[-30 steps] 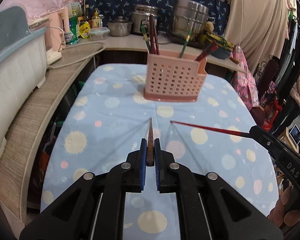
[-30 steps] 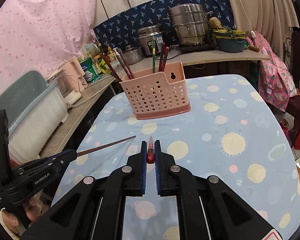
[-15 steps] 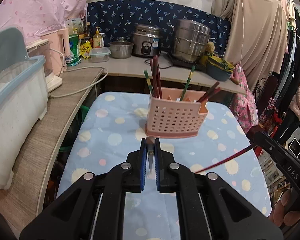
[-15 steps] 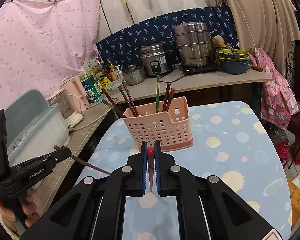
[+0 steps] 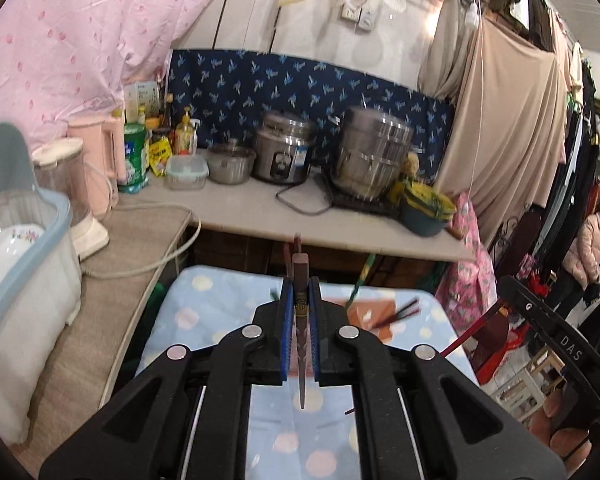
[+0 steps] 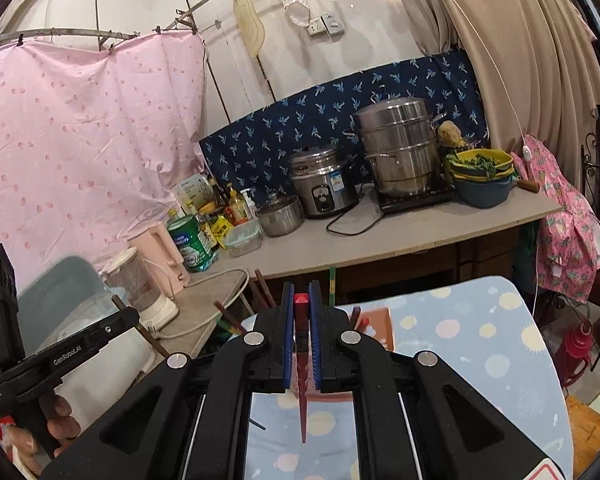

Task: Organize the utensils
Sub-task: 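Carry the brown chopstick with the left tool while the right tool carries the red one to the basket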

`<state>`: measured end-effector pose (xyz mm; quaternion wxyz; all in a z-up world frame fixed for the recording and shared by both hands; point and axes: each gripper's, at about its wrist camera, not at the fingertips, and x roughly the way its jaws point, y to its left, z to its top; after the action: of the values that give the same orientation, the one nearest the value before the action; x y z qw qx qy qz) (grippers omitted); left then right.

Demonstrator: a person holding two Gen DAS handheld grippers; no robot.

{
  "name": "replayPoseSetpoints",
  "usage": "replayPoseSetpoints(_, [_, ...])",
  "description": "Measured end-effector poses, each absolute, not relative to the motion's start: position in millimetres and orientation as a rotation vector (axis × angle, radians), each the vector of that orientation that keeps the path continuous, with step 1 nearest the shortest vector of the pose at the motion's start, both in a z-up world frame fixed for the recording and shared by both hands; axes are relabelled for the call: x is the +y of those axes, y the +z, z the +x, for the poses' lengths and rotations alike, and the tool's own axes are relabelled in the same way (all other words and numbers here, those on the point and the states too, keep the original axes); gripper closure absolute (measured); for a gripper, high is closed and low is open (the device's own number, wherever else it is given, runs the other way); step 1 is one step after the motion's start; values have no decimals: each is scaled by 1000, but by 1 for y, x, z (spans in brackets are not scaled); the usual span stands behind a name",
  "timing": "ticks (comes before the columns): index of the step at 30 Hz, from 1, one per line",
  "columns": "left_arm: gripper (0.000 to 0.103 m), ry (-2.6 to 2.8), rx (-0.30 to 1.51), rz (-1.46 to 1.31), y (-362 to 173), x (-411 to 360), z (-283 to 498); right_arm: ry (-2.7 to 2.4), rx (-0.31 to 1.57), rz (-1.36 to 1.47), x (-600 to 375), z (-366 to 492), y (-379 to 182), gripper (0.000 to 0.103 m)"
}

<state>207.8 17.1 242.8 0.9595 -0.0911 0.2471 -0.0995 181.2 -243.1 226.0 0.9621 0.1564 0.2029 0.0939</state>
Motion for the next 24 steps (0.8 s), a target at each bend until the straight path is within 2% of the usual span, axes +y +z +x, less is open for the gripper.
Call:
replayPoseSetpoints(11, [96,-174,383,-207,291,9,267,160,323,320,-246,245,278,96])
replayPoseSetpoints(24, [96,-155,464,-202,247,-1,310,114,422,299,-250,295,233,96])
